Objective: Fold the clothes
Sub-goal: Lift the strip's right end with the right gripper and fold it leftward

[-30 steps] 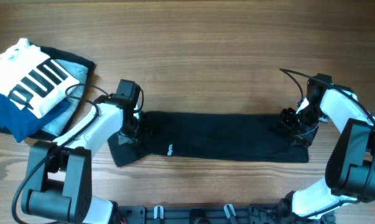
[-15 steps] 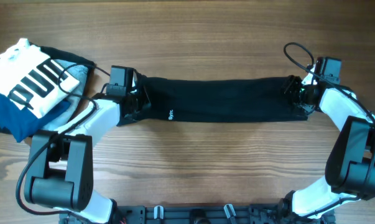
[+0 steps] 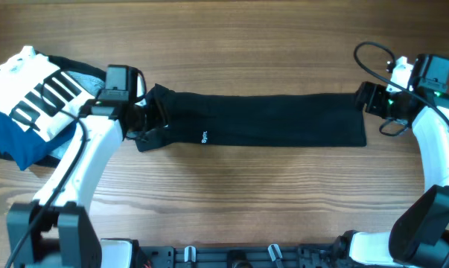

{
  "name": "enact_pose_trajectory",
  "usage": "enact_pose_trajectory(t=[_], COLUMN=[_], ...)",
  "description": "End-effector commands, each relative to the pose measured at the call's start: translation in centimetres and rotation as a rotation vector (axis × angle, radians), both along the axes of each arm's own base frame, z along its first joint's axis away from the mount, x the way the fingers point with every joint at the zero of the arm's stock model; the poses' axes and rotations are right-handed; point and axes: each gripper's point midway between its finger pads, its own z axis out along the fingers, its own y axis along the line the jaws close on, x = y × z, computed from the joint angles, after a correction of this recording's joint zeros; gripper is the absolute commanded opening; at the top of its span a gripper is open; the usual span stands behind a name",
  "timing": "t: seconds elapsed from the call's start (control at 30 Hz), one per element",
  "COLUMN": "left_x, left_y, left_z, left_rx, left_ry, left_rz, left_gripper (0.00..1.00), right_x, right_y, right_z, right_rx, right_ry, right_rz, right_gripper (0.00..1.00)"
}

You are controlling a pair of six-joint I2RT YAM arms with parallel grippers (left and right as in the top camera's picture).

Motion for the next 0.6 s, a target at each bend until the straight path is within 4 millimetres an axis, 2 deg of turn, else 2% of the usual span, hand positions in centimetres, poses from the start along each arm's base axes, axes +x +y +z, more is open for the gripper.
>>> enact_pose_trajectory(t=[0.0,0.3,0.4,0.43,0.5,0.57], left_x=[-0.1,-0.3,-0.3,-0.3,-0.3,-0.3], left_y=[0.4,0.4,0.4,0.4,0.4,0.4], left_z=[0.7,0.6,0.6,0.6,0.6,0.6], left_rx=[0.006,0.006,0.006,0.006,0.006,0.006], left_ry=[-0.008,0.002,0.002,0.002,0.003,0.002], left_rz=[-0.003,-0.001,-0.001,-0.001,-0.001,-0.001], left_gripper=[0.63,0.64,0.64,0.64,0.66,0.67], right_x=[-1.4,-2.1,-2.0,-2.1,-2.3,-2.9], right_y=[-1.3,-0.6,0.9,1.5,3.6,4.3], right_z=[-3.3,-10.0,-11.7,-12.1,-12.3,-12.3], right_rx=[-0.091,-0.028,0.07,0.107,0.211,0.242], right_ry=[0.105,0.25,0.255,0.254,0.233,0.24], right_rz=[0.139,0.233,0.259,0.268,0.349,0.385], right_gripper=[0.95,0.94,0.93,0.9,0.77,0.65])
